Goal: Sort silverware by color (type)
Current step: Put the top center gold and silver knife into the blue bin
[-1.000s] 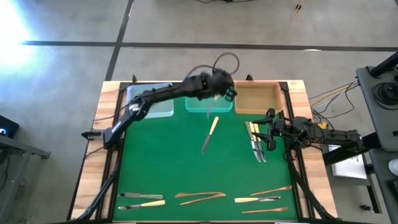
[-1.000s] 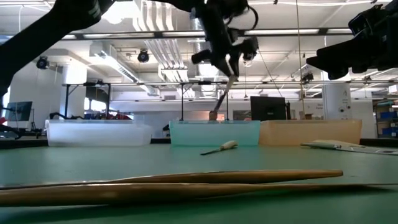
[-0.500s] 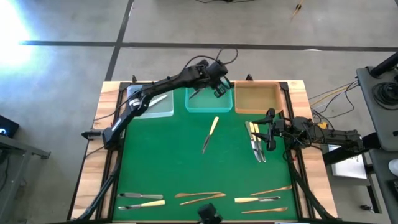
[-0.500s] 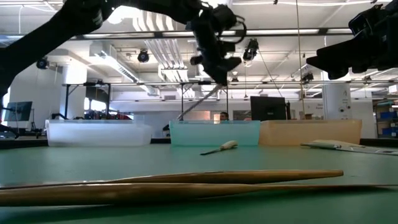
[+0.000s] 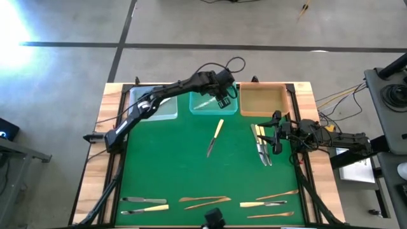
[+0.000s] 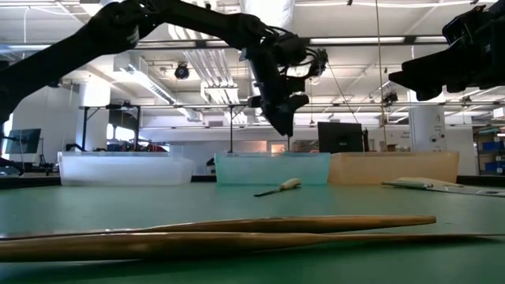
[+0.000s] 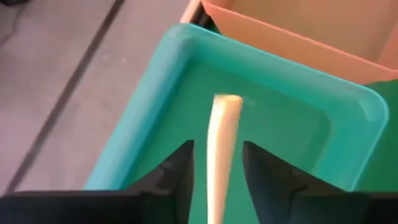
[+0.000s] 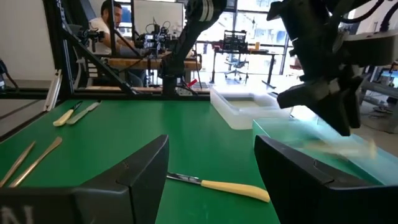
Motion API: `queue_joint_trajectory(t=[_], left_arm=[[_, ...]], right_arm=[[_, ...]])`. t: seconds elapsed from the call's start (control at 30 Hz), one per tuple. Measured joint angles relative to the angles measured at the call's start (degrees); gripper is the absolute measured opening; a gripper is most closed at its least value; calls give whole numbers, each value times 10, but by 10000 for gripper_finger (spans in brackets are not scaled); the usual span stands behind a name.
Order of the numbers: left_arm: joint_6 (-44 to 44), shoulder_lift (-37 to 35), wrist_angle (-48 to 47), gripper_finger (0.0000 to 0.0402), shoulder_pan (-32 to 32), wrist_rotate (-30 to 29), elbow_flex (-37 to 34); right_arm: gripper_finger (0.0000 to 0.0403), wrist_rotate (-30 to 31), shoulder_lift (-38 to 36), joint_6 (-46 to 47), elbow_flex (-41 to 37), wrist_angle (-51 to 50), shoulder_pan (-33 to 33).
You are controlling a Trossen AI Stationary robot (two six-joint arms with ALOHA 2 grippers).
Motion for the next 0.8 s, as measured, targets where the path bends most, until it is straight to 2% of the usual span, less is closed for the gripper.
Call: queue_joint_trajectory(t=[0.2, 0.37, 0.47, 0.57, 0.67, 0.8], left_arm=[[-41, -5, -10, 138, 0, 17, 6], [-116, -34, -14, 127, -6, 160, 6], [-198, -46, -16, 119, -22, 242, 7], [-293, -44, -29, 113, -45, 291, 6], [-308, -30, -50, 111, -75, 287, 5], [-333, -16, -55, 111, -105, 228, 4]], right_arm=[[231, 0, 0, 0, 0, 0, 0], [231, 0, 0, 0, 0, 0, 0], [231, 0, 0, 0, 0, 0, 0], [231, 0, 0, 0, 0, 0, 0], [231, 0, 0, 0, 0, 0, 0], [231, 0, 0, 0, 0, 0, 0]])
